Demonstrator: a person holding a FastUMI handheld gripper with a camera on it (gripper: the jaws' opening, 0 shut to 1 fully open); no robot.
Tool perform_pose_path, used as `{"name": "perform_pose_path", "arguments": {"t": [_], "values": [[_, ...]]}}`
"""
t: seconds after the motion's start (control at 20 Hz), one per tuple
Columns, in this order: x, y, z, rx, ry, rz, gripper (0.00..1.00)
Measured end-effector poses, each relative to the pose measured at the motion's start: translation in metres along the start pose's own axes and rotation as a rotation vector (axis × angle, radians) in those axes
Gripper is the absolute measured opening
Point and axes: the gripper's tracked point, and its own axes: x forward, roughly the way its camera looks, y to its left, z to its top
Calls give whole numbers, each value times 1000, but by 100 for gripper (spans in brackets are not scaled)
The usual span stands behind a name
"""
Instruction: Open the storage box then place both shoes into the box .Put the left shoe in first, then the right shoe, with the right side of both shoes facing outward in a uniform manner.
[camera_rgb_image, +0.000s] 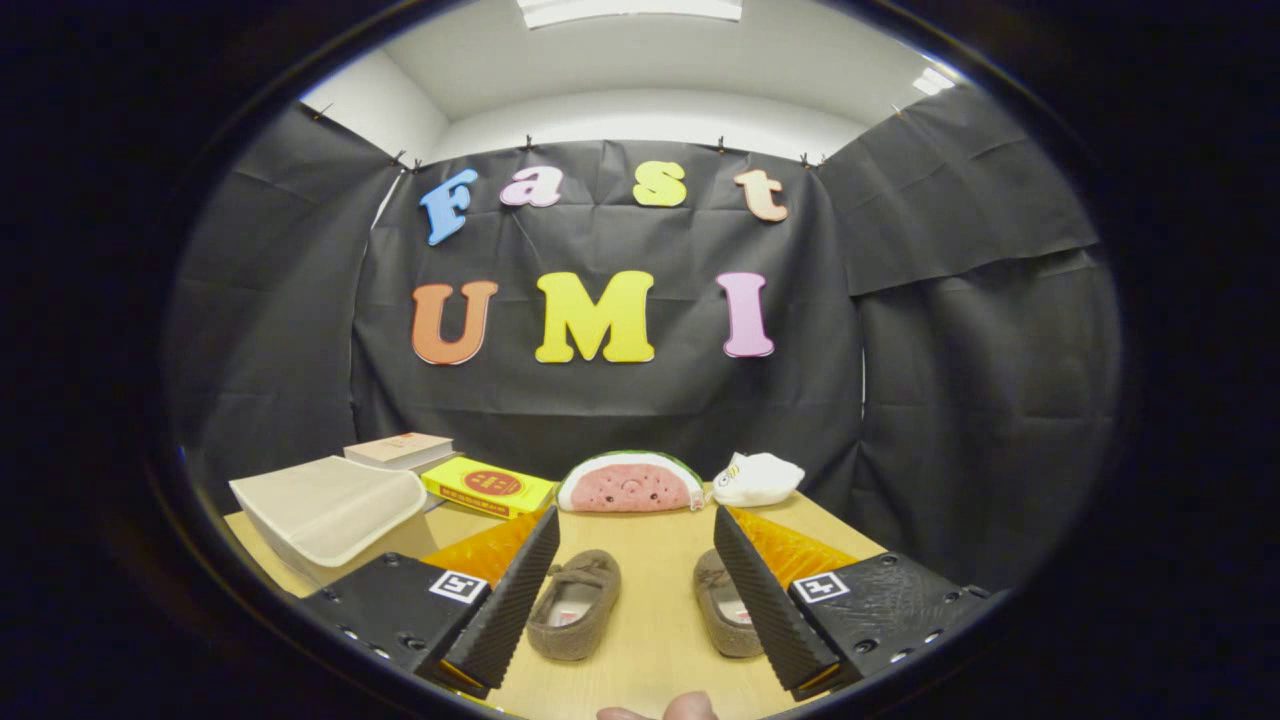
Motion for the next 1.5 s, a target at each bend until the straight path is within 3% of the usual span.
{"name": "perform_pose_path", "arguments": {"t": [0.3, 0.75, 1.2, 1.5], "values": [[7, -3, -3, 2, 16, 37, 95], [28, 10, 14, 56, -8, 156, 96], [40, 114, 31, 201, -4, 387, 95], [57, 196, -6, 349, 144, 568, 96]]}}
